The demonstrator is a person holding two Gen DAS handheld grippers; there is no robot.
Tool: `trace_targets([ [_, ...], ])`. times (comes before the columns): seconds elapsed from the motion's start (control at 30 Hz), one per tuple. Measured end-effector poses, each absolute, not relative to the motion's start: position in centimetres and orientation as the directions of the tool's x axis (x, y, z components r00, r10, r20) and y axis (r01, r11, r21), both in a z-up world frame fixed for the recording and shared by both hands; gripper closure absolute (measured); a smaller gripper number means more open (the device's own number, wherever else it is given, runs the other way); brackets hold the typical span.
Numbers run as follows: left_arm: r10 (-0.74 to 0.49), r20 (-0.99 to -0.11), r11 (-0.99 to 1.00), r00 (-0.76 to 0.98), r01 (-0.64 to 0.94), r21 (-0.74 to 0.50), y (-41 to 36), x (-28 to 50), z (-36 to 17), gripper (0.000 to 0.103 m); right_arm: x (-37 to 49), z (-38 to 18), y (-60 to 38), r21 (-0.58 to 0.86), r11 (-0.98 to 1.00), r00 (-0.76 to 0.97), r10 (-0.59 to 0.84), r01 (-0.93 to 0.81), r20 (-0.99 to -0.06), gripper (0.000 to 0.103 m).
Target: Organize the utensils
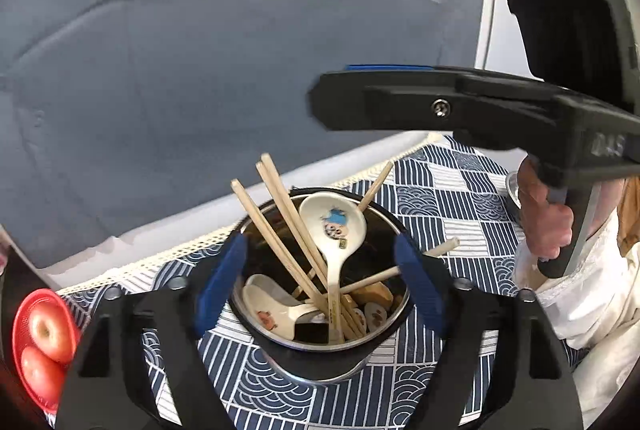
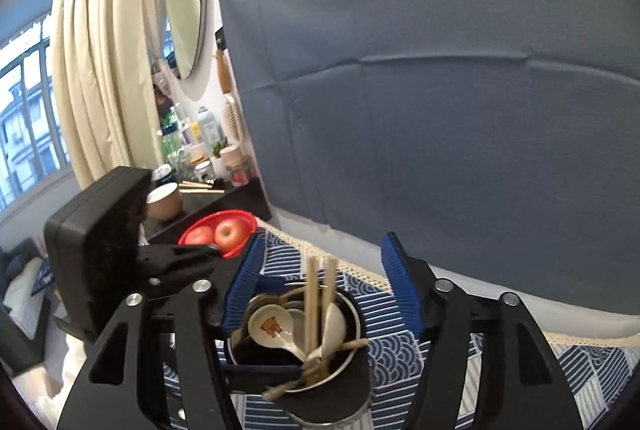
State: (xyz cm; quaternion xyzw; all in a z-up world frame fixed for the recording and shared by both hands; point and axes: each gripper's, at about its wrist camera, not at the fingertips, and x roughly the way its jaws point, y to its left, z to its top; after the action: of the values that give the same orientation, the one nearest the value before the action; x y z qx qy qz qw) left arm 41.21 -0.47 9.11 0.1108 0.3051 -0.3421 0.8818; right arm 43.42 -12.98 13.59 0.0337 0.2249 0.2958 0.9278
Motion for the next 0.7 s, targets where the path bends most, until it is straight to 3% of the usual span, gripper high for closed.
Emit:
trace_targets([
  [0.13, -0.543, -0.577, 0.754, 0.610, 0.656, -0.017, 0.3, 39.5, 10.0, 0.008, 42.9, 13.8, -13.7, 0.193, 0.834, 0.737, 0.548, -0.516, -0.397, 0.026],
  [0.2, -0.529, -0.573, 0.766, 0.627, 0.643, -0.004, 0.6, 38.7, 10.1, 0.006, 42.3, 14.0, -14.0, 0.178, 0.846, 0.749, 0.529, -0.503, -0.400, 0.018],
  [0.5, -0.404, -0.590, 0.840, 0.699, 0.538, 0.063, 0.9, 34.7, 9.1, 0.006, 39.2, 13.5, -15.4, 0.160, 0.861, 0.751, 0.501, -0.482, -0.430, 0.015],
  [0.7, -0.376, -0.554, 0.884, 0.743, 0.467, 0.027, 1.4, 31.5, 8.0, 0.006, 36.3, 12.5, -16.8, 0.152, 0.870, 0.749, 0.484, -0.470, -0.453, 0.015],
])
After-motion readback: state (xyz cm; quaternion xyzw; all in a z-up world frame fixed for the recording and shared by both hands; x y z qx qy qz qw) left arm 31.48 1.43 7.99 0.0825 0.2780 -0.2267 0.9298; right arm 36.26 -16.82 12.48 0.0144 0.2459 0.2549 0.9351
